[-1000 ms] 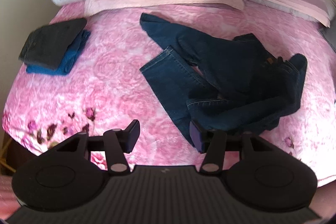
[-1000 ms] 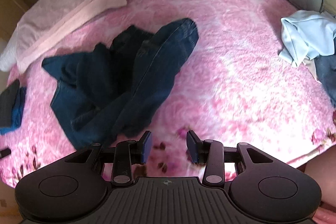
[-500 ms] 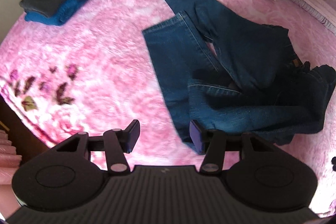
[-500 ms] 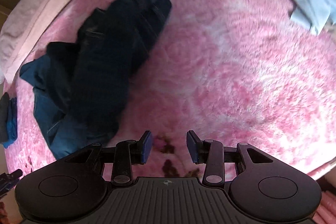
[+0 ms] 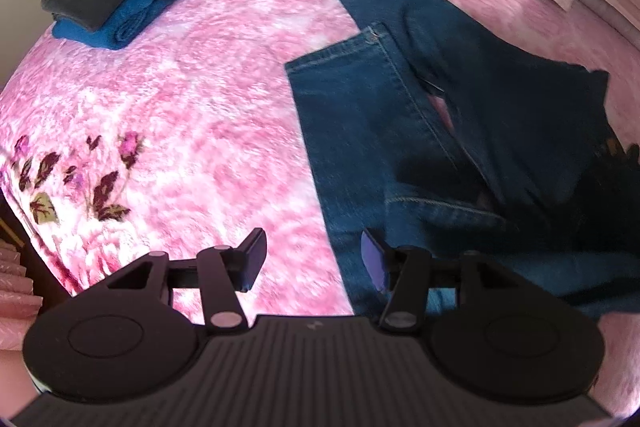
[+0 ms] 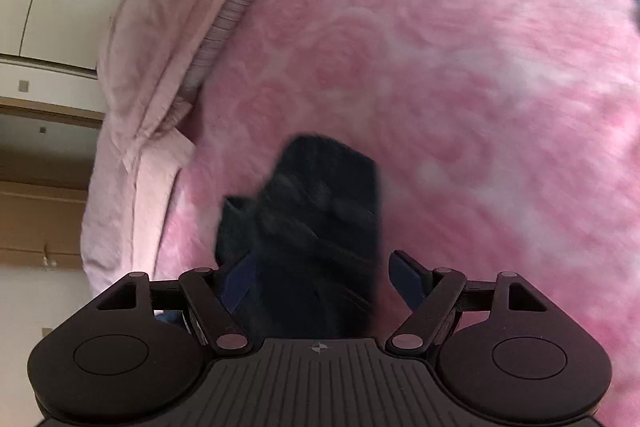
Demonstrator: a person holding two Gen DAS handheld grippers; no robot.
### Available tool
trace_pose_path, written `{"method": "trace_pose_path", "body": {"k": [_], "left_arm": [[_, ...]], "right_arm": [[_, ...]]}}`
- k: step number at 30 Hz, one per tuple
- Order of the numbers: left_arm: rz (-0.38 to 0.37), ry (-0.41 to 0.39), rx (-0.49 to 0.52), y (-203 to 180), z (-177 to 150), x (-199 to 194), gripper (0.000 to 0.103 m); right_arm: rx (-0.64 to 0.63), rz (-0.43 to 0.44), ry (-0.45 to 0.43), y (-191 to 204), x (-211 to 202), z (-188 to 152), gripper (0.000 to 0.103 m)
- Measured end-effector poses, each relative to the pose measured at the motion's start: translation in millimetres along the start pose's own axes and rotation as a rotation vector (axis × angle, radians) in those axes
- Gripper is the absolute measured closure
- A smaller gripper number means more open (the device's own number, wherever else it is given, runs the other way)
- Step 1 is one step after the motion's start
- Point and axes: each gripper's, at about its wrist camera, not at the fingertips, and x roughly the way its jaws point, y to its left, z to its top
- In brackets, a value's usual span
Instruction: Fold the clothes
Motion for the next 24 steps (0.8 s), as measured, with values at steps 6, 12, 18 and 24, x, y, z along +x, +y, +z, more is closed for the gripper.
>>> {"method": "trace_pose_path", "body": {"k": [6,12,18,24], "left_arm": [[-0.008,0.001,-0.044,3.7,3.7,8.1,0.055],[-0.026,0.022,-0.097,14.9,4.1,20.5,0.055],[-0.061,0.047,-0.132,29.0,4.9,35.6,0.055],[-0.1,0.083,-0.163,36.4,6.6,72.7,0.054]], "right_arm": [[0.011,0.035,0.041,1.1,38.6,20.3,0.03],[-0.041,0.001,-0.018,-19.0,22.5,12.5,0.094],[0.113,-0.066,-0.143,-101.2,-87.8,-40.6,0.094],[0.344,-0.212,-0.185,-164.7,-132.4,-87.8,0.094]]}}
